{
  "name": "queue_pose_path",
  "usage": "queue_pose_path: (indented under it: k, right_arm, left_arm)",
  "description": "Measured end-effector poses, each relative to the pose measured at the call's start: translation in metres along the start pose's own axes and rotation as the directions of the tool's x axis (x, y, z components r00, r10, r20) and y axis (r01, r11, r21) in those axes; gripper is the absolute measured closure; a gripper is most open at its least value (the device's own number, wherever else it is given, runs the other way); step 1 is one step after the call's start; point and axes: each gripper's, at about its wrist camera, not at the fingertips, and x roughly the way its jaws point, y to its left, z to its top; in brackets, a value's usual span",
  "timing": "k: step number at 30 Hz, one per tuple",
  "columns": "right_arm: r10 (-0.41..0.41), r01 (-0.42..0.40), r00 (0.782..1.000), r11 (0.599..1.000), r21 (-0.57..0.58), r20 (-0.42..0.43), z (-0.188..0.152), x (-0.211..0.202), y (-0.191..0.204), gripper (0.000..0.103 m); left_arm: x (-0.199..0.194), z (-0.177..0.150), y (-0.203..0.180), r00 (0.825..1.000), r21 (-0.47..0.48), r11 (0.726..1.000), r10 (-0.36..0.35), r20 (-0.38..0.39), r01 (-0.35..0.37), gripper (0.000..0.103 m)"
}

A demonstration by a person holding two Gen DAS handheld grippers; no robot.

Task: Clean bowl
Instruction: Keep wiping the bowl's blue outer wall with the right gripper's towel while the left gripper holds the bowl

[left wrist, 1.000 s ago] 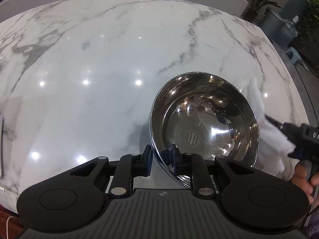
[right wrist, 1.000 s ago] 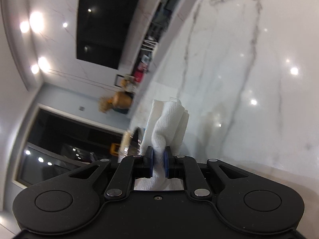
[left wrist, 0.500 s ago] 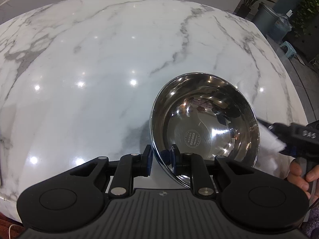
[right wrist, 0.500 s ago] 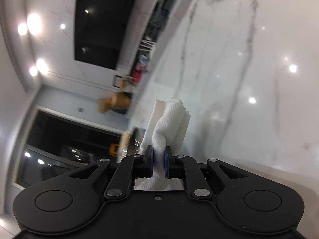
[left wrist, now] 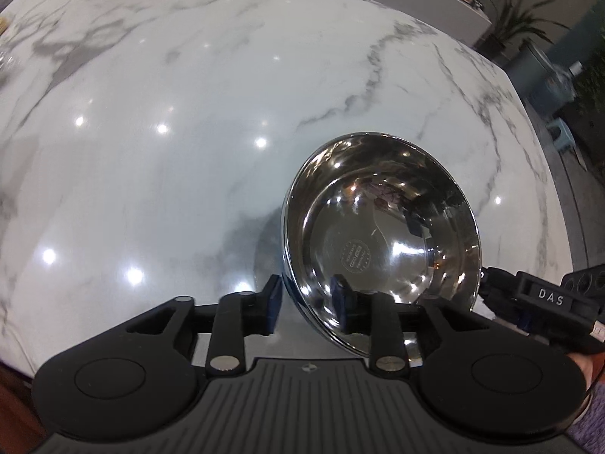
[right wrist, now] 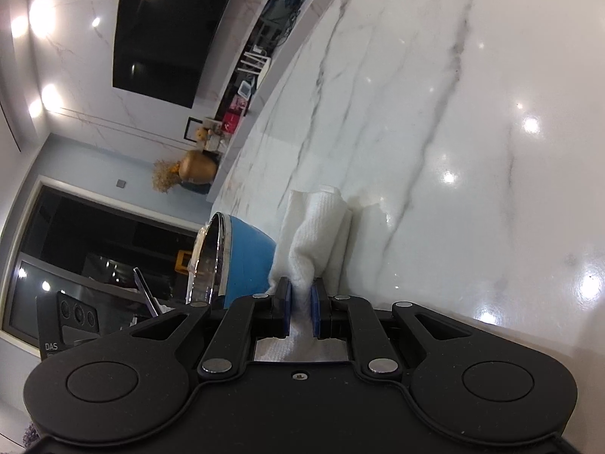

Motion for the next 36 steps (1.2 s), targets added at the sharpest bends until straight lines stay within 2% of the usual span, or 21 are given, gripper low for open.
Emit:
queue_pose_path:
  k: [6, 12, 16, 24, 29, 32, 36]
  right_arm:
    - [0.021, -0.021, 0.999, 1.000, 0.005, 0.037, 0.009, -0.011, -0.013, 0.093]
    - [0.118, -0.118, 0.986, 0.993, -0.002, 0.120, 0.011, -0.035, -0.021, 0.093]
    - [0.167, -0.166, 0.978, 0.986, -0.017, 0.128, 0.015, -0.045, -0.027, 0.093]
    - [0.130, -0.130, 0.987, 0.991, -0.003, 0.100, 0.020, -0.065, -0.046, 0.093]
    - [0.126, -0.127, 0.988, 0.992, 0.012, 0.094, 0.020, -0.062, -0.047, 0.093]
    - [0.056, -0.056, 0.997, 0.998, 0.001, 0.057, 0.018, -0.064, -0.054, 0.093]
    - [0.029, -0.029, 0.999, 1.000, -0.003, 0.032, 0.012, -0.066, -0.056, 0.093]
  left_arm:
    - [-0.004, 0.000, -0.003, 1.000, 0.047, 0.999, 0.022, 0.019, -0.023, 0.083]
    - [-0.007, 0.005, 0.002, 0.999, 0.069, 0.997, 0.013, 0.038, -0.016, 0.090]
    - [-0.007, 0.010, 0.002, 0.999, 0.064, 0.998, 0.020, 0.048, -0.023, 0.093]
    - [-0.005, 0.011, -0.003, 0.998, 0.078, 0.996, 0.037, 0.055, -0.041, 0.093]
    - [-0.004, 0.011, -0.001, 0.998, 0.068, 0.997, 0.033, 0.056, -0.037, 0.093]
    - [-0.004, 0.011, -0.001, 0.998, 0.064, 0.997, 0.036, 0.058, -0.040, 0.093]
    - [-0.003, 0.010, 0.002, 0.999, 0.027, 0.999, 0.022, 0.049, -0.024, 0.092]
